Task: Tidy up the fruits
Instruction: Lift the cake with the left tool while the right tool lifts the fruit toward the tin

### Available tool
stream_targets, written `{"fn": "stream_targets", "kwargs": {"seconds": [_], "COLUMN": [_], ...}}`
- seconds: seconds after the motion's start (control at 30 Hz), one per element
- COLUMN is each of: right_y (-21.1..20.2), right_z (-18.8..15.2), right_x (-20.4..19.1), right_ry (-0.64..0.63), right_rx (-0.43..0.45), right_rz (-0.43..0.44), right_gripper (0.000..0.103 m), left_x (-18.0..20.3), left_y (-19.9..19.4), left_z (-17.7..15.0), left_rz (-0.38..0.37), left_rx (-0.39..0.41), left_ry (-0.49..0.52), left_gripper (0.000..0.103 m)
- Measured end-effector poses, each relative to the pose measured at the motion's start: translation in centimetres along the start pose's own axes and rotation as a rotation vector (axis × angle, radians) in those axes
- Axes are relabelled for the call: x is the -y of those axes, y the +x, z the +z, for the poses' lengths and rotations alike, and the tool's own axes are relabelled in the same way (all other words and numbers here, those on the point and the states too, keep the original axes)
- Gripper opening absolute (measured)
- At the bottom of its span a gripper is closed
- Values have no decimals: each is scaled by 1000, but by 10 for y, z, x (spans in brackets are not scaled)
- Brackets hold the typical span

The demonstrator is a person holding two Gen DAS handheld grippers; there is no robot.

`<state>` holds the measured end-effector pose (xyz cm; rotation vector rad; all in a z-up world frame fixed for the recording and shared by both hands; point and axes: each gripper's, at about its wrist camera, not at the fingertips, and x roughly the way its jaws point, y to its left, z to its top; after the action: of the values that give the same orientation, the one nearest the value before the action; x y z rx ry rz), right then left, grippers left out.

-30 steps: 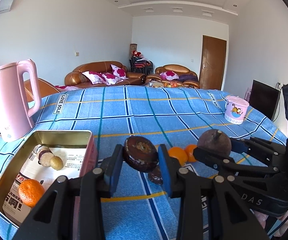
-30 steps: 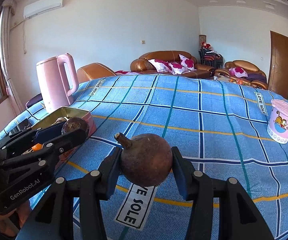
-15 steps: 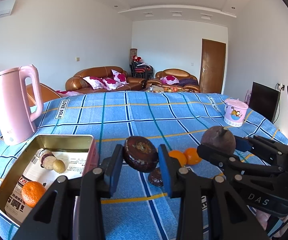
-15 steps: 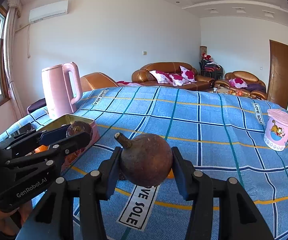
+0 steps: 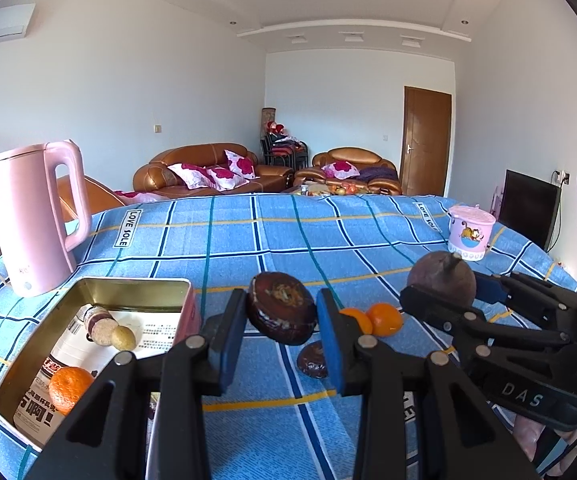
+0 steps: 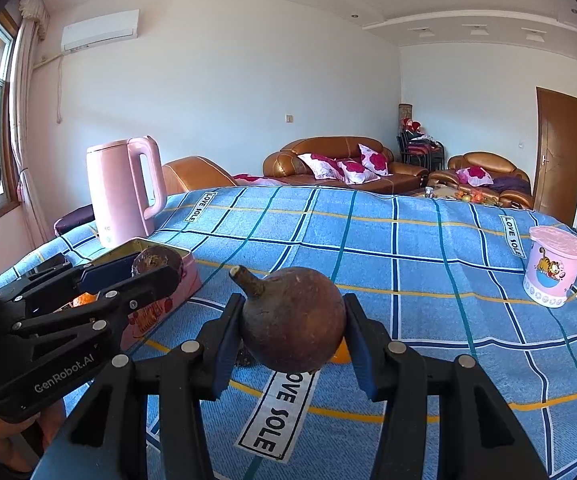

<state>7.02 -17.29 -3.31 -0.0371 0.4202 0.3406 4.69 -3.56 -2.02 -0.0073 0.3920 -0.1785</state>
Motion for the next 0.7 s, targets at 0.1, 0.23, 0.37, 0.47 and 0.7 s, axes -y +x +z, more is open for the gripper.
{"fn": "stream_targets", "kwargs": {"seconds": [0.1, 0.23, 0.37, 0.47, 0.7], "right_y": [-3, -7, -9, -11, -17], "right_z": [0, 0, 0, 0, -1], "right_x": [0, -1, -1, -2, -3], "right_ry": [0, -3, -8, -9, -15], "right_rx": [15, 34, 45, 55, 84], "right_rz": [0, 0, -1, -1, -6], "right_gripper": [50, 51, 51, 50, 51], "left_x": [0, 0, 1, 1, 3], "left_y": [-2, -4, -6, -8, -15], "left_z": [0, 0, -1, -1, -1], "left_rz": [4, 7, 7, 9, 20], "left_rx": [11, 25, 37, 44, 79], "left_ry": [1, 5, 7, 8, 18], "left_gripper": [37, 37, 37, 37, 37]}}
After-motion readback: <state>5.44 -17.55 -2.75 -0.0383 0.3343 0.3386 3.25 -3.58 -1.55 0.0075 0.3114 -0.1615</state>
